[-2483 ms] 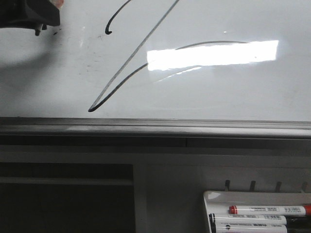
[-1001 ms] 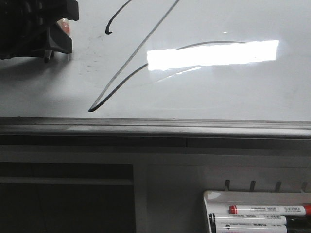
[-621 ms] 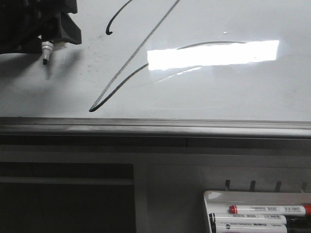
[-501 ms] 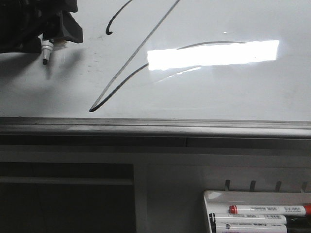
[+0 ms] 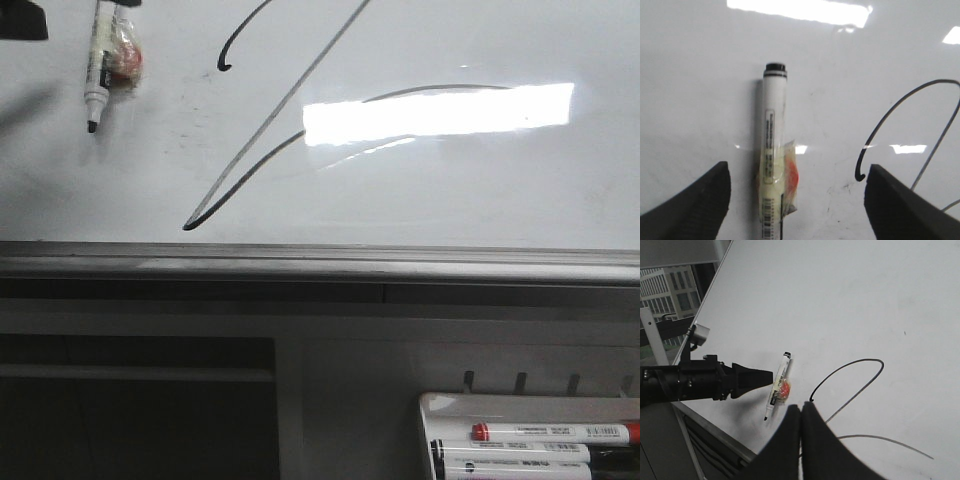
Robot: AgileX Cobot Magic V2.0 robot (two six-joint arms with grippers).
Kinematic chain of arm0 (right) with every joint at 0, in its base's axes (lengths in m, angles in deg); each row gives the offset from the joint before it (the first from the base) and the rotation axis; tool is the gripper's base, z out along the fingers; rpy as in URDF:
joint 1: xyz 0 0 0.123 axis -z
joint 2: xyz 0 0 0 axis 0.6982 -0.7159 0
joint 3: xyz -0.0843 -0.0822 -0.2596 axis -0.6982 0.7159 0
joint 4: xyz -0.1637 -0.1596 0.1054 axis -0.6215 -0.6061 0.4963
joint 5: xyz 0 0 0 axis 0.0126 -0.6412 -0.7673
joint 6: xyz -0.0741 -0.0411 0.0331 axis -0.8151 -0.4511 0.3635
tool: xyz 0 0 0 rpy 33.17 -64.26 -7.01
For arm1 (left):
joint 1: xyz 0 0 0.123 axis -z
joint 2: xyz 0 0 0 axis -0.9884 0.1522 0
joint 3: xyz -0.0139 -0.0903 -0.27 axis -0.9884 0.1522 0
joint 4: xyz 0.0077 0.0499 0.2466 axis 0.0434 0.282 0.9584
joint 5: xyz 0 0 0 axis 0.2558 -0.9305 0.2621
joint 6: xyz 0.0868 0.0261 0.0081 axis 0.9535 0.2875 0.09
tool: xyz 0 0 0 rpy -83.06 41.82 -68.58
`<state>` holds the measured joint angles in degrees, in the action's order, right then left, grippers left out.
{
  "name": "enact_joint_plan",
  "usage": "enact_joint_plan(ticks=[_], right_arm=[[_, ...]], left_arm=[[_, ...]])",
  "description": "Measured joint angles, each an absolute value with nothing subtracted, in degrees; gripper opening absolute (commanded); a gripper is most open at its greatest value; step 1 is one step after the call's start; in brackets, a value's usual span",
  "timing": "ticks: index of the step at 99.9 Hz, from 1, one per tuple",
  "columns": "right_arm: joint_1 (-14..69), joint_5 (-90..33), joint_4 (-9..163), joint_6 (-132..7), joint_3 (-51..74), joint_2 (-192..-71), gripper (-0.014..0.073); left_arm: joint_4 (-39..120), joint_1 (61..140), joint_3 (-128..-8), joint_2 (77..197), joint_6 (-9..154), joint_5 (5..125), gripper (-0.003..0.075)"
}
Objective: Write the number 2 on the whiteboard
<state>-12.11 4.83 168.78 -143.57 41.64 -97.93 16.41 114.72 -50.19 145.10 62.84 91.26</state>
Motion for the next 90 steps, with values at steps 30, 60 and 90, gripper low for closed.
enact_joint_plan(ticks=[30,60,90], right_arm=[[-12.1,7.0,168.8,-144.9,42.0,-97.8,-0.0078],[-12.1,7.3,168.8,-150.0,49.4,-92.1,-0.0078],[-12.1,7.2,168.8,-150.1,56.3,-86.0,-0.0078]], left_arm=[[16.4,114.7,-50.0,131.8,73.1,87.0,0.0314],[16.9,114.7,-45.5,109.6,79.2,74.7,-0.002],[17.6,114.7,-37.4,95.2,79.5,65.9,-0.002]])
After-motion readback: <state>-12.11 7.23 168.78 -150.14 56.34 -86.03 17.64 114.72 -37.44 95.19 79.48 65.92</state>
